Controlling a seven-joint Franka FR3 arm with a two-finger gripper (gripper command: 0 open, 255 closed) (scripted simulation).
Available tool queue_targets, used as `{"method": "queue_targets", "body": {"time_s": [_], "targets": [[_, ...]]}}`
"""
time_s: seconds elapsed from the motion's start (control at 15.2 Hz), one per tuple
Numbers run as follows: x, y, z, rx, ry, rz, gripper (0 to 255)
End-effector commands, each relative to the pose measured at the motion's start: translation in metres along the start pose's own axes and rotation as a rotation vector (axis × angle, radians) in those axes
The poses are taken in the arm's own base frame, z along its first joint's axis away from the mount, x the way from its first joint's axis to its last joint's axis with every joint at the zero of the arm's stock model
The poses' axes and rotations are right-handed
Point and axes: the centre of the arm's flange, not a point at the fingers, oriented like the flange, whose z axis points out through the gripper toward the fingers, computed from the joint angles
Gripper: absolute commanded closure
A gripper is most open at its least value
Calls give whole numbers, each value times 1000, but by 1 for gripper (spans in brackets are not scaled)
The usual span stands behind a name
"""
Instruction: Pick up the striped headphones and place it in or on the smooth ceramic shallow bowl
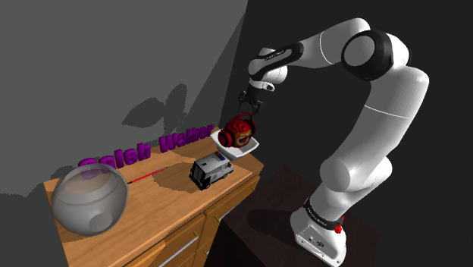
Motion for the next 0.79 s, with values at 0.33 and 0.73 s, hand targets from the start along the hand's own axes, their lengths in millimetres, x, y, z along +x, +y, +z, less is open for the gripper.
{"method": "queue_targets", "body": {"time_s": [0.33, 0.73], "targets": [[0, 0, -50, 0, 0, 0, 0], [0, 0, -50, 0, 0, 0, 0]]}}
